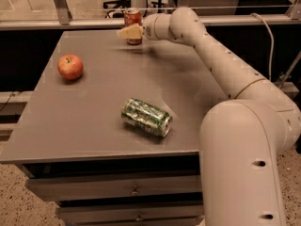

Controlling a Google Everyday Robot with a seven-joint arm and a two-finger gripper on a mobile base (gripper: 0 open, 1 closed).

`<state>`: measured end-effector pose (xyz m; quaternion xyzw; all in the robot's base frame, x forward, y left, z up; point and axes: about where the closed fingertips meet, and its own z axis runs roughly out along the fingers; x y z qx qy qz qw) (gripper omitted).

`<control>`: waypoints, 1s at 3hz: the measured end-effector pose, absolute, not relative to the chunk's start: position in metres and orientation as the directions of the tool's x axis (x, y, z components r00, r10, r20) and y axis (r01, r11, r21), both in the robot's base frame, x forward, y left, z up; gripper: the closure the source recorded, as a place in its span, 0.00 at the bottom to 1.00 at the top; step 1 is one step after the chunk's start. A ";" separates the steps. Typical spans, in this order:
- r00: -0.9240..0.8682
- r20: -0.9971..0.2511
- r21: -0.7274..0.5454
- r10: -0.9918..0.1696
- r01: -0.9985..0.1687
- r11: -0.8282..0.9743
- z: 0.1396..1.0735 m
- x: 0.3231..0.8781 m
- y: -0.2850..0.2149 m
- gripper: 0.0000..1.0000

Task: Pick coke can

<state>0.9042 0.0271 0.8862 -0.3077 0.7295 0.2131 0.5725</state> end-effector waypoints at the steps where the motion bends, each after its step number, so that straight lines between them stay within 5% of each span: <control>1: -0.150 -0.968 -0.043 -0.203 -0.694 0.719 0.884 0.908 0.034 0.36; 3: -0.118 -0.976 -0.047 -0.182 -0.702 0.711 0.916 0.885 0.017 0.88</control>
Offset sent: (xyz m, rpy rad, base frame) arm 0.0036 -0.0081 0.0132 0.0107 -0.0291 -0.0212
